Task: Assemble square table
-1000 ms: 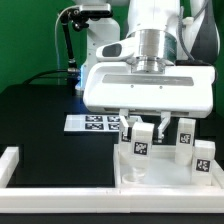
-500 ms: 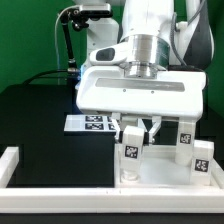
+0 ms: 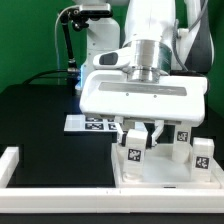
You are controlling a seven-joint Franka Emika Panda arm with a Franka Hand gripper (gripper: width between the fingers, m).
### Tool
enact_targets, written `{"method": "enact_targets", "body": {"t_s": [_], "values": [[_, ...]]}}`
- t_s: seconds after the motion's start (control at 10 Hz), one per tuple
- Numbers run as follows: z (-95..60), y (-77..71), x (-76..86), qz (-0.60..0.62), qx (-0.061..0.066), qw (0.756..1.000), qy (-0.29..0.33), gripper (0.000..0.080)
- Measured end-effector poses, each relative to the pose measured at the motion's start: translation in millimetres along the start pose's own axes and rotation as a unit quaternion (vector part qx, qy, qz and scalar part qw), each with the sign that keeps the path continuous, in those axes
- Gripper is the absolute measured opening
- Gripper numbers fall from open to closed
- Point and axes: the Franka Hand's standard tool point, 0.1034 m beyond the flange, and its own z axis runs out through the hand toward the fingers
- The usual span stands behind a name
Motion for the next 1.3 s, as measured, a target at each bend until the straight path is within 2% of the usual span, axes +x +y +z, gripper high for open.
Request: {"method": "enact_targets", "body": {"t_s": [0.4, 0.5, 0.6, 0.7, 0.8, 1.3], "values": [[-0.5, 0.8, -0.3, 0.004, -0.001, 1.000, 0.000, 0.0290], [0.0, 0.9, -1.4, 0.003, -0.001, 1.000, -0.003, 0.0405], [0.1, 0.9, -1.5, 0.003, -0.001, 1.000, -0.003, 0.0405], [0.1, 0.9, -1.6, 0.003, -0.001, 1.000, -0.003, 0.0541], [0.2, 0.9, -1.7, 0.003, -0.001, 1.000, -0.003, 0.0627], [0.3, 1.0, -1.8, 0.002, -0.001, 1.000, -0.003, 0.0649]]}}
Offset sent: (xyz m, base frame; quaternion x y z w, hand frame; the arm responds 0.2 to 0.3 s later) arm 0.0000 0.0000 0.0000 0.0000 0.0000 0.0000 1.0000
